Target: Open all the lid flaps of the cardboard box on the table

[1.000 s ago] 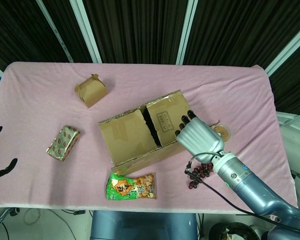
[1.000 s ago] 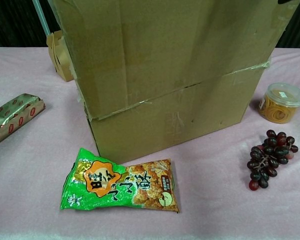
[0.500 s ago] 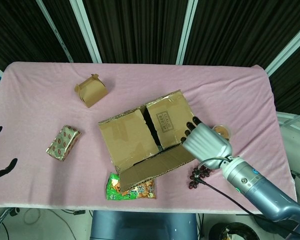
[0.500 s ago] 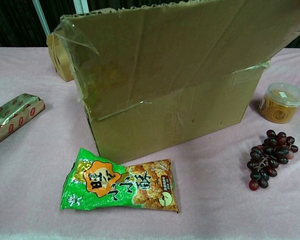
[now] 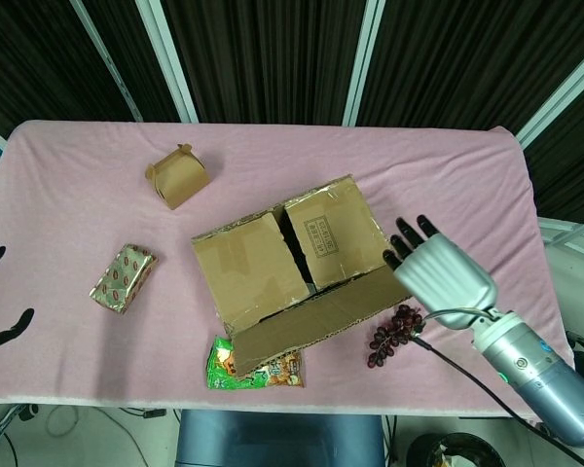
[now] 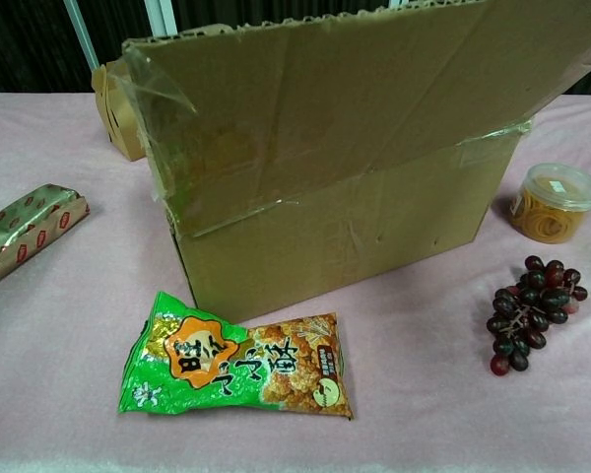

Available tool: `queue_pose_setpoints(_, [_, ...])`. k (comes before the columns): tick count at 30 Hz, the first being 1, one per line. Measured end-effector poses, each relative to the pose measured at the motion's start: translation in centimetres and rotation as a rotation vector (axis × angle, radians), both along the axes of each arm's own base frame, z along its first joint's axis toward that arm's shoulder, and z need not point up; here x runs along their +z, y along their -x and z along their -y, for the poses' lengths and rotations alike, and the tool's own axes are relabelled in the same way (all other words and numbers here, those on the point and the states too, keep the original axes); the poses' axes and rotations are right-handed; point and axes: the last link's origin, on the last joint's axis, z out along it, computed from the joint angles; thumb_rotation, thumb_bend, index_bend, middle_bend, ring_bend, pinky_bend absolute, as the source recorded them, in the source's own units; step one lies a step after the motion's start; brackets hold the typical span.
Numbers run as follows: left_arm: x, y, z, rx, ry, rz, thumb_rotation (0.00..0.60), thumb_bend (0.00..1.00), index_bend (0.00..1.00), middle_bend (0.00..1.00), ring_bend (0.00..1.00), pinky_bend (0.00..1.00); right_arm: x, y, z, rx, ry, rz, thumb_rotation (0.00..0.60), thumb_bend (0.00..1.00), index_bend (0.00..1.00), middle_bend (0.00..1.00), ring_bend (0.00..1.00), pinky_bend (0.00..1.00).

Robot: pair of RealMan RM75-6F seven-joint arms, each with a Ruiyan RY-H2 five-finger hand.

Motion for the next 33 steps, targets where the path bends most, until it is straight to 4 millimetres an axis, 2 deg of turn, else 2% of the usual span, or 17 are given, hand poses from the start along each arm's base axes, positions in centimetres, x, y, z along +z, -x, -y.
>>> queue_pose_setpoints(4, [-0.1,0.0,0.0,-0.001,0.001,-0.012,0.600,0.23,0.03,0.06,0.01,0.00,1.9,1.9,0.0,-0.016,0.141,-0.030,0.600,0.27,0.18,0.16,0.08,0.23])
queue_pose_setpoints(8, [-0.2,0.0,0.0,-0.001,0.002,-0.025,0.600,0.22,0.03,0.06,0.01,0.00,3.5,4.8,0.2,-0.063,0.263,-0.083,0.600,0.26,0.17,0.16,0.08,0.23])
queue_pose_setpoints(11, [-0.3,-0.1,0.0,-0.001,0.000,-0.032,0.600,0.22,0.03,0.06,0.01,0.00,4.1,7.0,0.4,-0.110,0.312,-0.098,0.600,0.27,0.17,0.16,0.08,0.23])
queue_pose_setpoints(16, [-0.3,-0.4,-0.1,-0.016,-0.001,-0.055,0.600,0.23,0.03,0.06,0.01,0.00,4.2,8.7,0.4,-0.163,0.336,-0.030,0.600,0.26,0.17,0.16,0.08,0.23])
queue_pose_setpoints(21, [-0.1,-1.3,-0.7,-0.065,0.011,-0.100,0.600,0.24,0.03,0.07,0.01,0.00,3.6,10.5,0.2,-0.200,0.365,0.164,0.600,0.27,0.16,0.12,0.05,0.23])
queue_pose_setpoints(24, [0.2,-2.6,-1.5,-0.113,0.020,-0.129,0.600,0.24,0.03,0.06,0.01,0.00,2.6,11.7,-0.1,-0.225,0.380,0.298,0.600,0.27,0.11,0.09,0.03,0.23])
queue_pose_setpoints(28, [0.9,-4.9,-3.0,-0.174,0.038,-0.160,0.600,0.24,0.03,0.06,0.01,0.00,0.8,13.5,-0.7,-0.255,0.400,0.426,0.600,0.27,0.01,0.02,0.00,0.23])
queue_pose_setpoints(33, [1.2,-8.2,-5.0,-0.240,0.083,-0.211,0.600,0.24,0.03,0.06,0.01,0.00,-1.4,15.7,-1.5,-0.292,0.416,0.558,0.600,0.27,0.00,0.00,0.00,0.22])
